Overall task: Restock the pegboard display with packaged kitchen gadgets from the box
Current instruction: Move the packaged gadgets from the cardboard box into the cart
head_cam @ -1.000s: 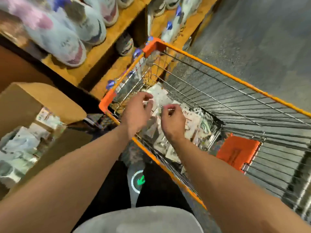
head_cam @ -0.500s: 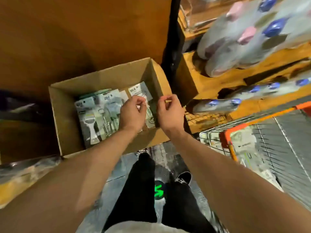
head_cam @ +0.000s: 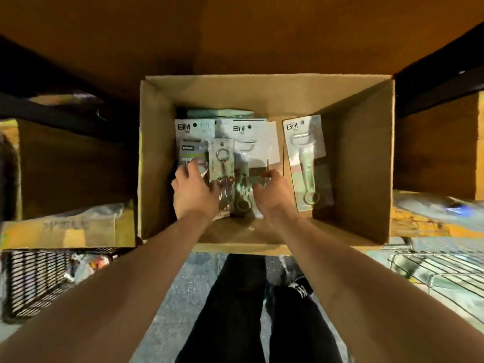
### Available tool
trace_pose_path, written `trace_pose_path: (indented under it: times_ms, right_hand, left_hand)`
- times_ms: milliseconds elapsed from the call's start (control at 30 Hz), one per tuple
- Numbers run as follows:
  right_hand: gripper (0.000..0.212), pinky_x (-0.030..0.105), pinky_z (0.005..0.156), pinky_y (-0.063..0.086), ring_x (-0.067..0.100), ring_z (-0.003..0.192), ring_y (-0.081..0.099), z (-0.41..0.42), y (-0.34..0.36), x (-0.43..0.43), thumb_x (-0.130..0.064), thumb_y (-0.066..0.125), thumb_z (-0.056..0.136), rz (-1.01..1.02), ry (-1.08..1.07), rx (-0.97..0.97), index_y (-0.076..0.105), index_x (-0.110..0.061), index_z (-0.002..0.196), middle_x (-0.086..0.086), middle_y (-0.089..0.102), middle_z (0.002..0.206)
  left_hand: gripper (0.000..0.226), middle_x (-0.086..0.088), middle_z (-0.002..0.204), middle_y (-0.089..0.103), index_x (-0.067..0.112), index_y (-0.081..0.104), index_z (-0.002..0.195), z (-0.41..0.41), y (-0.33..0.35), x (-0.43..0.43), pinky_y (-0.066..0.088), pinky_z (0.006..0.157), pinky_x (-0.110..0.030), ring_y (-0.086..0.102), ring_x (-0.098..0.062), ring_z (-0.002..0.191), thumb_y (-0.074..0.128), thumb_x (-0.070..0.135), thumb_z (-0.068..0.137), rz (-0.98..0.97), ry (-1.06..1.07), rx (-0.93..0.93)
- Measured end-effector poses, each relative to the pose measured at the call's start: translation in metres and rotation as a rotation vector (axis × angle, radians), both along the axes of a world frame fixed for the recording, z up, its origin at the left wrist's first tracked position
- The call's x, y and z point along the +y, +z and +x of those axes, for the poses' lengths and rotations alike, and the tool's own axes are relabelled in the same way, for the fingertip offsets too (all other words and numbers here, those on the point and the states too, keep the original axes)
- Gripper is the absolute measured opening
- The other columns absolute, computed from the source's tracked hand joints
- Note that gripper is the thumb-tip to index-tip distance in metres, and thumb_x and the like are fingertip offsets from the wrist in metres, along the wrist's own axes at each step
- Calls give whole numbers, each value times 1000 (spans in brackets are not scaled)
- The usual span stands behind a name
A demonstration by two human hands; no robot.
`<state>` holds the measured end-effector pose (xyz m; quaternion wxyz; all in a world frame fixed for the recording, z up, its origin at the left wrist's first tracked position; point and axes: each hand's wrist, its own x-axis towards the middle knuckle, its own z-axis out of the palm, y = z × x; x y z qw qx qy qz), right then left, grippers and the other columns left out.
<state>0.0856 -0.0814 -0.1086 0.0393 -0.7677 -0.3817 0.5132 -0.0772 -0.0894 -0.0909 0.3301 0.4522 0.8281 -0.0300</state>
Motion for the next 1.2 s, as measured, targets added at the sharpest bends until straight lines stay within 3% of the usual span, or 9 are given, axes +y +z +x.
trace_pose_path:
  times_ms: [133,200,300,367,500,700,900,1100,1200]
  right_hand:
    - [59,27,57,51,14,76,63,-10,-23,5,-21,53,101,52,-1,-44,25,-18,153,2,67,105]
    - [51,19,52,39,15,79,62,-12,-29,9,-20,57,99,55,-52,-31,34,-17,144,4,68,109]
    - [25,14,49,40,11,78,64,-13,-32,18,-25,59,100,18,-84,6,58,-16,123,2,71,104]
    - [21,19,51,43,13,75,63,-15,-32,24,-24,52,102,11,-97,20,65,-14,116,1,71,96]
    - [24,39,73,56,23,85,66,-16,-31,19,-27,40,108,-8,-178,62,53,-16,125,1,68,96]
    - [31,34,79,48,28,97,65,-18,-32,18,-29,39,110,-20,-198,95,50,-16,135,4,68,105]
    - [32,24,54,38,10,73,58,-20,-33,16,-28,38,110,-7,-213,114,49,-16,138,-7,61,86]
    - [31,16,50,35,4,72,55,-21,-27,16,-27,37,111,-4,-175,79,48,-16,137,-8,62,89]
    - [26,26,59,40,17,76,60,-19,-18,14,-26,36,111,43,-177,33,46,-13,132,-1,65,96]
  left_hand:
    - [59,-16,152,35,18,38,147,-3,-20,6,52,96,-51,54,-43,126,69,31,99,6,82,-16]
    - [54,-15,151,35,19,41,142,-4,-23,9,55,94,-49,60,-42,117,71,32,99,21,126,-29]
    - [45,-13,150,34,22,45,137,-6,-24,10,57,95,-49,67,-42,102,69,30,100,52,151,-73]
    - [41,-12,151,33,25,48,137,-9,-24,9,57,94,-50,69,-41,93,67,28,101,64,146,-93]
    - [32,-10,148,36,28,55,134,-11,-21,7,57,88,-45,68,-33,81,62,22,103,111,117,-91]
    - [45,-7,145,38,24,47,135,-1,-21,10,53,85,-40,67,-32,92,72,33,98,160,185,-159]
    - [69,2,124,46,25,39,146,6,-22,14,47,86,-37,55,-20,98,81,34,92,129,409,-191]
    - [35,-2,105,56,12,62,111,5,-24,17,49,81,-41,56,-28,106,67,44,99,73,83,8]
    - [41,-7,124,54,12,58,135,10,-18,17,50,87,-39,60,-28,109,62,38,103,108,78,-104]
